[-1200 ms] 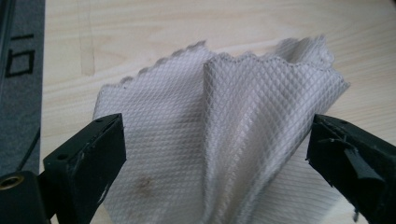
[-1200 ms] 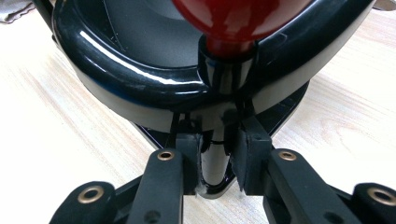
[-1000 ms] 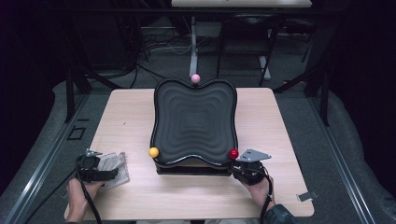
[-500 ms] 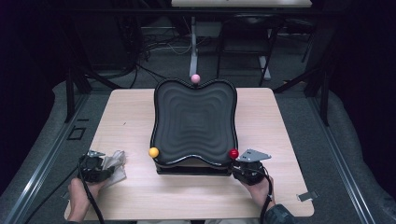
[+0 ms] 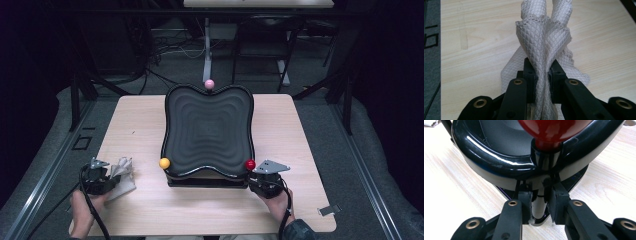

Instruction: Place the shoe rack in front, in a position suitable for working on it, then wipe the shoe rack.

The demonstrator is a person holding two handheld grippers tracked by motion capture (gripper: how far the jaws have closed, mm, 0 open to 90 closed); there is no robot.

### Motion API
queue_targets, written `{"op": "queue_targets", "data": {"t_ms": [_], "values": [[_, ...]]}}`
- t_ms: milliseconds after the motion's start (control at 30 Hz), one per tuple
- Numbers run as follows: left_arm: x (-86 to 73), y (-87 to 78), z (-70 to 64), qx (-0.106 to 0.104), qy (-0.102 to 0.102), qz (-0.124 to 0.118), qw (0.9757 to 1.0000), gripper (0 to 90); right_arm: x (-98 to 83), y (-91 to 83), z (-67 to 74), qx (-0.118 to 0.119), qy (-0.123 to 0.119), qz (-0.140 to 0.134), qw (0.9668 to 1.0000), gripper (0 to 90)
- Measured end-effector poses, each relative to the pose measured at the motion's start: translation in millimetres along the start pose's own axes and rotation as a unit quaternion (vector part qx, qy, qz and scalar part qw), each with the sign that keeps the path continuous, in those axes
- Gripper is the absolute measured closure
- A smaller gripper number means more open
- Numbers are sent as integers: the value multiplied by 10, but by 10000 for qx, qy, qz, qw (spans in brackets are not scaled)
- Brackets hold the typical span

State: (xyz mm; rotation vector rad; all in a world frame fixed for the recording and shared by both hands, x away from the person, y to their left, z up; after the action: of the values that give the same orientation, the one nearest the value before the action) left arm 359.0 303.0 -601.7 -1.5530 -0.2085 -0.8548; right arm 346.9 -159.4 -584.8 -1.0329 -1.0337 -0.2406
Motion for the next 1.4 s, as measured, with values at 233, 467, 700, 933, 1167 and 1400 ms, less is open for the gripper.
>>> {"op": "queue_targets", "data": {"t_ms": [233, 467, 700, 933, 1167, 1400], "values": [[59, -69, -104, -107, 170, -113, 9997, 798, -1, -1, -2, -20, 0, 6, 10000, 742], [142, -144, -209, -208, 302, -243, 9990, 798, 1, 1, 0, -3, -10, 4, 10000, 742], [212, -223, -264, -300, 361, -353, 9983, 798, 3, 1, -2, -19, -24, 9, 10000, 742], [384, -352, -372, -412, 532, -513, 9964, 799, 3, 2, -2, -40, -43, 8, 10000, 742], [619, -472, -542, -502, 805, -704, 9930, 795, 4, 3, 0, -32, -50, 9, 10000, 742], [908, -628, -595, -511, 939, -934, 9899, 793, 2, 2, -1, -33, -31, 9, 10000, 742]]}}
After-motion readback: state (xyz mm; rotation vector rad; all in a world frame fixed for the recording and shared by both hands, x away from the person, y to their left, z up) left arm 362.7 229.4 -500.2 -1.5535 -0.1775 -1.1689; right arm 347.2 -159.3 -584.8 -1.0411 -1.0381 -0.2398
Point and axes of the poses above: each handheld gripper's, and its own axes: y roughly forward along the jaws, x roughly out of its top, z roughly to its left, the point moved 7 cm from there along y, roughly forward along the jaws, and after that the axes turned 7 degrees about y, right-handed, at the moved point
